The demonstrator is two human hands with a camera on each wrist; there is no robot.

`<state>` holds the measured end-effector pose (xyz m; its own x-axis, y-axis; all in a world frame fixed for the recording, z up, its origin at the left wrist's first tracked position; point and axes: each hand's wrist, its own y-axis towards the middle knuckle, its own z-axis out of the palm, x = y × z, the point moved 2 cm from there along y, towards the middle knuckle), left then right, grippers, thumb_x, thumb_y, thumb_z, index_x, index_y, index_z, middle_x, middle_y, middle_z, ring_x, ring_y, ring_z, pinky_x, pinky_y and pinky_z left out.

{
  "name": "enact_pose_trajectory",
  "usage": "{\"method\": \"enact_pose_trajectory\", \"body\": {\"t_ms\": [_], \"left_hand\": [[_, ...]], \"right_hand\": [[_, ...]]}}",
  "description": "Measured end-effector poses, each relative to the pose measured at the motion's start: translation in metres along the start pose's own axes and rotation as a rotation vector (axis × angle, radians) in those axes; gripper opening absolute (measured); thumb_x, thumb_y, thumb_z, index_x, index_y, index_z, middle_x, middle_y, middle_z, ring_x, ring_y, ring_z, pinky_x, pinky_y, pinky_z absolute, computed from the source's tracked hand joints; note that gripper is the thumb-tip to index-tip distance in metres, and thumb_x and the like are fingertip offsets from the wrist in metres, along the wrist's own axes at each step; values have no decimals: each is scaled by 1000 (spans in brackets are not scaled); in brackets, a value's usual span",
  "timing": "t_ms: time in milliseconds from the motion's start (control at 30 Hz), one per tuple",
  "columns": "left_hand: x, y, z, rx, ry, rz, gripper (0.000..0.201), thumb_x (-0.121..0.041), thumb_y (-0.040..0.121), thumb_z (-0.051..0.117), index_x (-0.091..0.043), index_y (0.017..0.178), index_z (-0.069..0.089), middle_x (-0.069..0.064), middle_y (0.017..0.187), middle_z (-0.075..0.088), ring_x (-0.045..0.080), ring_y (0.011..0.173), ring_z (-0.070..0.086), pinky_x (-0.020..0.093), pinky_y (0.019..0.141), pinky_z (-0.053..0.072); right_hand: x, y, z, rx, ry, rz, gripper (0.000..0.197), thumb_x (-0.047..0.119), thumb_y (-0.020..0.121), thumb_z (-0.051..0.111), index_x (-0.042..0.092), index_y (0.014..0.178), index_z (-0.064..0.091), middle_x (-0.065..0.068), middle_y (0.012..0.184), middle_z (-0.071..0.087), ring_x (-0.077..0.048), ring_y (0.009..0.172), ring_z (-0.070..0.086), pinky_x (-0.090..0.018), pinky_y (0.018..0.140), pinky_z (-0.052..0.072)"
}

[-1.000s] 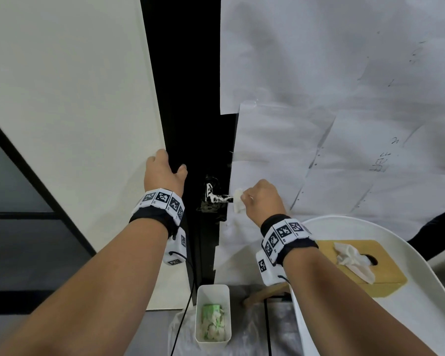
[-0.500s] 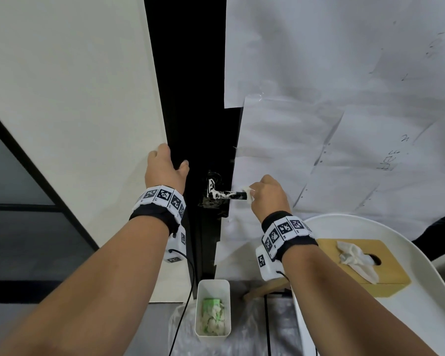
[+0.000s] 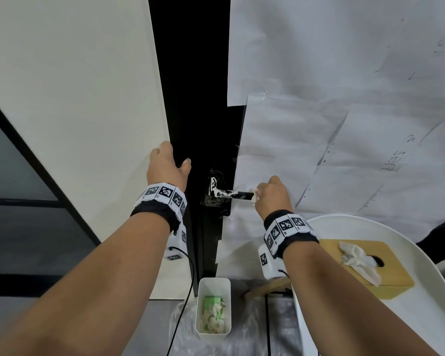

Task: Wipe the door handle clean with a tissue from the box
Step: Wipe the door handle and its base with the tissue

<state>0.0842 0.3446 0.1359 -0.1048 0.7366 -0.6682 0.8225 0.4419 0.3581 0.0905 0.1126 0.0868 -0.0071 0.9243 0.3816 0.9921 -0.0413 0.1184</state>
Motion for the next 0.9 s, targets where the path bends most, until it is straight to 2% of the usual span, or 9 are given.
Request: {"method": "enact_pose_trajectory", "body": {"t_ms": [100, 267, 400, 500, 567, 700, 800, 900], "left_hand": [[1, 0, 1, -4, -3, 1, 31, -27, 86, 66, -9, 88, 40, 6, 88, 45, 17, 56, 35, 27, 53, 29], [1, 0, 2, -13, -3, -2, 32, -27, 86, 65, -10, 87, 39, 6, 88, 44, 13, 53, 33, 26, 50, 26], [0, 0, 2, -4, 1, -10, 31, -27, 86, 65, -10, 89, 40, 6, 89, 44, 17, 56, 36, 28, 55, 30], [1, 0, 2, -5, 2, -6, 32, -28, 86, 65, -11, 87, 38, 5, 89, 44, 12, 54, 34, 25, 50, 26], [2, 0, 2, -7, 0, 0, 32, -27, 86, 65, -12, 86, 37, 5, 88, 44, 9, 53, 33, 24, 48, 23], [2, 0, 2, -16, -1, 2, 32, -27, 86, 65, -11, 86, 38, 6, 88, 45, 12, 53, 34, 24, 47, 24], [1, -1, 2, -18, 0, 10, 32, -26, 86, 65, -11, 85, 37, 6, 87, 45, 15, 54, 34, 26, 50, 27], [1, -1, 2, -11, -2, 9, 31, -26, 86, 65, -11, 86, 38, 6, 87, 45, 15, 55, 35, 26, 51, 28]], "right_hand": [[0, 1, -1, -24, -14, -36, 17, 2, 89, 50, 1, 88, 66, -13, 104, 48, -31, 92, 53, -34, 72, 46], [5, -3, 4, -8, -95, -149, 18, 9, 93, 50, 4, 96, 67, -11, 110, 47, -28, 100, 48, -30, 74, 41], [6, 3, 3, 5, -63, -107, 21, 12, 94, 50, 2, 95, 68, -12, 109, 49, -30, 101, 50, -31, 72, 38], [10, 4, 3, 7, -39, -79, 17, 3, 90, 51, 0, 93, 68, -13, 108, 48, -31, 100, 50, -32, 71, 38], [10, -1, 4, -4, -49, -101, 18, -3, 87, 50, -1, 93, 67, -13, 106, 48, -31, 99, 49, -32, 69, 38], [10, -11, 5, -36, -91, -161, 18, -7, 85, 48, -2, 91, 65, -11, 104, 48, -29, 97, 48, -32, 65, 34], [12, -7, 2, -17, -111, -141, 20, -5, 87, 49, -1, 95, 66, -11, 106, 49, -29, 99, 48, -31, 67, 36], [16, 3, -1, 34, -97, -95, 19, -3, 86, 50, 0, 93, 67, -13, 108, 49, -31, 100, 50, -32, 72, 40]]}}
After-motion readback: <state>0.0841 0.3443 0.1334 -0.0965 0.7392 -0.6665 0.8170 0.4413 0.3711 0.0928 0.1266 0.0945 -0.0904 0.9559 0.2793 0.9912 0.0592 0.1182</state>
